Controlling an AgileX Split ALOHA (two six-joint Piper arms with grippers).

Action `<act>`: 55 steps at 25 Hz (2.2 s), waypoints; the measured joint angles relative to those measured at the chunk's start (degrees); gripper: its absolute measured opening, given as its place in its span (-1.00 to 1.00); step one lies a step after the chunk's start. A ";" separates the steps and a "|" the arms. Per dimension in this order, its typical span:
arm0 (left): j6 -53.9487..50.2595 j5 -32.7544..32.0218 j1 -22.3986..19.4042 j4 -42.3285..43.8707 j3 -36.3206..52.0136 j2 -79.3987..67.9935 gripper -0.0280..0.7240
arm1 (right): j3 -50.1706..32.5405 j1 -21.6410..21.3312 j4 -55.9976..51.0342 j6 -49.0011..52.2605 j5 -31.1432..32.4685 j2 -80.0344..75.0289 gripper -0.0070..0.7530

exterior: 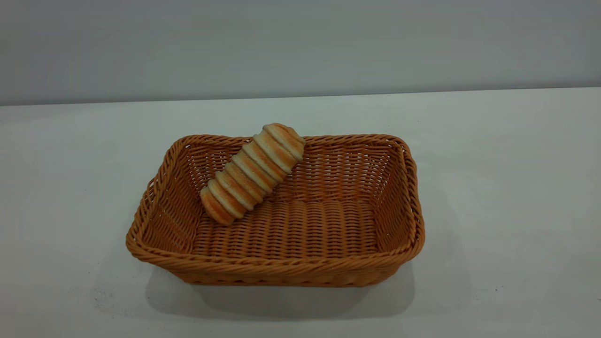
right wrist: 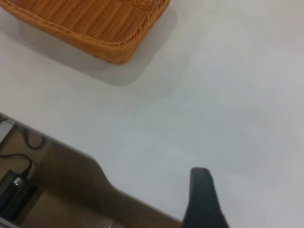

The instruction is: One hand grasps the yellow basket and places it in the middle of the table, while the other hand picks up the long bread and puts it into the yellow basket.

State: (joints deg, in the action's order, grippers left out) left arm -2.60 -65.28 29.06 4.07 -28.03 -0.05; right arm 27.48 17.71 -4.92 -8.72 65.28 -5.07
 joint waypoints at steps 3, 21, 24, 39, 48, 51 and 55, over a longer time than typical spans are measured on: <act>0.00 0.00 0.00 0.00 0.00 0.00 0.19 | 0.00 0.00 0.00 0.07 0.00 0.00 0.52; 0.00 0.00 -11.89 0.00 0.00 0.00 0.19 | -0.04 -5.16 0.00 0.24 -0.13 2.81 0.52; 0.00 0.00 -20.82 0.00 0.00 0.05 0.19 | -0.04 -9.20 0.07 0.24 -0.13 5.90 0.52; 0.17 0.00 -29.97 0.00 0.00 1.32 0.19 | -0.06 -19.65 0.07 0.24 -0.08 6.02 0.52; 0.17 0.00 -28.29 0.00 0.00 1.32 0.19 | -0.11 -20.19 0.07 0.24 -0.08 6.02 0.52; 0.17 0.00 -28.29 0.00 0.00 1.32 0.19 | -0.11 -20.11 0.07 0.24 -0.08 6.02 0.52; 0.17 0.00 -28.29 0.00 0.00 1.32 0.19 | -0.11 -19.08 0.07 0.24 -0.08 6.02 0.52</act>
State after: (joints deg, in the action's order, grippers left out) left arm -2.43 -65.28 0.77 4.07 -28.03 1.27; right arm 27.37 -1.36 -4.85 -8.48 65.20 0.95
